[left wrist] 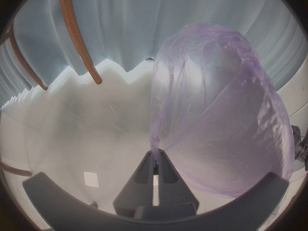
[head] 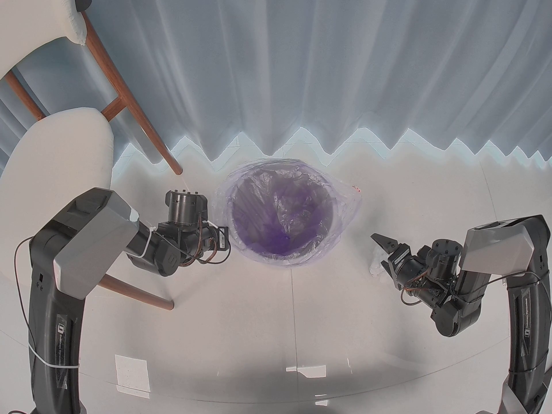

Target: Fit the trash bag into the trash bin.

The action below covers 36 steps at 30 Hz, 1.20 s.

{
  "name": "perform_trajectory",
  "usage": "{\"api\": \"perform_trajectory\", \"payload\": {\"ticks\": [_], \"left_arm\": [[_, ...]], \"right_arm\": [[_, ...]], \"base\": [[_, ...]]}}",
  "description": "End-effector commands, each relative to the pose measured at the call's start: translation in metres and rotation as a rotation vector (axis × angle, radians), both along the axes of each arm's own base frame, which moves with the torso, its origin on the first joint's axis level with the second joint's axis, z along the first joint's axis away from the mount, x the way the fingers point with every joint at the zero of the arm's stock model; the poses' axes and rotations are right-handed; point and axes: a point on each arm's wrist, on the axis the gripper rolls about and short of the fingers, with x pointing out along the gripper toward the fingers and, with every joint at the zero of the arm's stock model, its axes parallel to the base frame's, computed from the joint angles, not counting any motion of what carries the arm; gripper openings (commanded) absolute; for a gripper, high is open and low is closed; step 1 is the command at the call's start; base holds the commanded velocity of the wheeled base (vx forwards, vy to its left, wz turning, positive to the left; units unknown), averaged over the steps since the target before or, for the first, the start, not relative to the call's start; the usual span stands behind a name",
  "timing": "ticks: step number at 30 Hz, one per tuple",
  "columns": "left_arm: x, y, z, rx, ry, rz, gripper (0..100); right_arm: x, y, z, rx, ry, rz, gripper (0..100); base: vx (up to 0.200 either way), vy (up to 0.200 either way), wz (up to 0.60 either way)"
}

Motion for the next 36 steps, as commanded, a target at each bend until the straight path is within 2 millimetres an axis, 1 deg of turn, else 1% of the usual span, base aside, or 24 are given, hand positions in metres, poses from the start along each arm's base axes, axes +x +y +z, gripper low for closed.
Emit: {"api": "perform_trajectory", "payload": {"ticks": [1, 2, 3, 6, 9, 10, 11, 14, 15, 17, 18, 19, 21, 22, 23, 24, 25, 26, 27, 29, 31, 32, 34, 36], "left_arm": [[-0.005, -0.001, -0.007, 0.008, 0.023, -0.005, 0], [-0.011, -0.001, -0.006, 0.016, 0.037, -0.01, 100], [-0.013, 0.0, -0.006, 0.017, 0.04, -0.01, 100], [-0.029, 0.002, -0.002, 0.027, 0.064, -0.02, 100], [-0.051, 0.008, 0.005, 0.054, 0.067, -0.032, 100], [-0.051, 0.008, 0.005, 0.054, 0.067, -0.032, 100], [-0.068, 0.015, 0.018, 0.07, 0.056, -0.04, 100], [-0.087, 0.021, 0.039, 0.068, 0.032, -0.049, 100], [-0.094, 0.022, 0.05, 0.061, 0.012, -0.053, 100], [-0.106, 0.025, 0.076, 0.035, -0.047, -0.062, 100], [-0.114, 0.027, 0.096, 0.007, -0.101, -0.078, 100], [-0.118, 0.03, 0.109, -0.012, -0.139, -0.089, 100], [-0.132, 0.036, 0.143, -0.078, -0.258, -0.131, 100], [-0.139, 0.039, 0.156, -0.111, -0.311, -0.15, 100], [-0.147, 0.044, 0.168, -0.147, -0.356, -0.164, 100], [-0.162, 0.05, 0.184, -0.189, -0.414, -0.185, 100], [-0.171, 0.055, 0.193, -0.211, -0.442, -0.203, 100], [-0.188, 0.062, 0.203, -0.237, -0.471, -0.228, 100], [-0.203, 0.069, 0.207, -0.257, -0.48, -0.244, 100], [-0.224, 0.081, 0.217, -0.287, -0.505, -0.27, 100], [-0.232, 0.088, 0.23, -0.295, -0.543, -0.31, 100], [-0.233, 0.091, 0.233, -0.294, -0.552, -0.307, 100], [-0.231, 0.105, 0.24, -0.273, -0.587, -0.252, 100], [-0.229, 0.112, 0.244, -0.262, -0.603, -0.22, 100]], "right_arm": [[0.0, 0.0, 0.001, 0.001, -0.015, 0.001, 100], [0.0, 0.0, 0.001, 0.001, -0.015, 0.001, 100], [0.0, 0.0, 0.001, 0.001, -0.015, 0.001, 100], [0.0, 0.0, 0.001, 0.001, -0.015, 0.001, 100], [0.0, 0.0, 0.001, 0.0, -0.015, 0.001, 100], [0.0, 0.0, 0.001, 0.0, -0.015, 0.001, 100], [0.0, 0.0, 0.001, 0.0, -0.015, 0.001, 100], [0.0, 0.0, 0.001, 0.0, -0.015, 0.001, 100], [0.0, 0.0, 0.001, 0.0, -0.015, 0.001, 100], [0.0, 0.0, 0.001, 0.0, -0.015, 0.001, 100], [0.0, 0.0, 0.001, 0.0, -0.015, 0.001, 100], [0.0, 0.0, 0.001, 0.0, -0.017, 0.001, 100], [0.0, 0.0, 0.002, 0.002, -0.018, 0.0, 100], [0.0, 0.0, 0.003, 0.002, -0.02, 0.0, 100], [0.0, 0.0, 0.004, 0.0, -0.02, 0.0, 100], [-0.001, -0.001, 0.006, -0.001, -0.023, -0.001, 100], [-0.002, -0.001, 0.009, -0.002, -0.031, -0.001, 100], [-0.004, 0.0, 0.019, -0.007, -0.055, 0.002, 100], [-0.007, 0.0, 0.029, -0.016, -0.074, 0.004, 100], [-0.013, -0.001, 0.041, -0.043, -0.097, 0.008, 100], [-0.023, 0.006, 0.056, -0.085, -0.133, 0.036, 100], [-0.029, 0.014, 0.063, -0.107, -0.151, 0.062, 100], [-0.047, 0.032, 0.076, -0.177, -0.187, 0.131, 100], [-0.054, 0.039, 0.081, -0.221, -0.208, 0.164, 100]], "base": [[0.0, 0.0, 0.0], [0.0, 0.0, 0.0], [0.0, 0.0, 0.0], [0.0, 0.0, 0.0], [0.0, 0.0, 0.0], [0.0, 0.0, 0.0], [0.0, 0.0, 0.0], [0.0, 0.0, 0.0], [0.0, 0.0, 0.0], [0.0, 0.0, 0.0], [0.0, 0.0, 0.0], [0.0, 0.0, 0.0], [0.0, 0.0, 0.0], [0.0, 0.0, 0.0], [0.0, 0.0, 0.0], [0.0, 0.0, 0.0], [0.0, 0.0, 0.0], [0.0, 0.0, 0.0], [0.0, 0.0, 0.0], [0.0, 0.0, 0.0], [0.0, 0.0, 0.0], [0.0, 0.0, 0.0], [0.0, 0.0, 0.0], [0.0, 0.0, 0.0]]}}
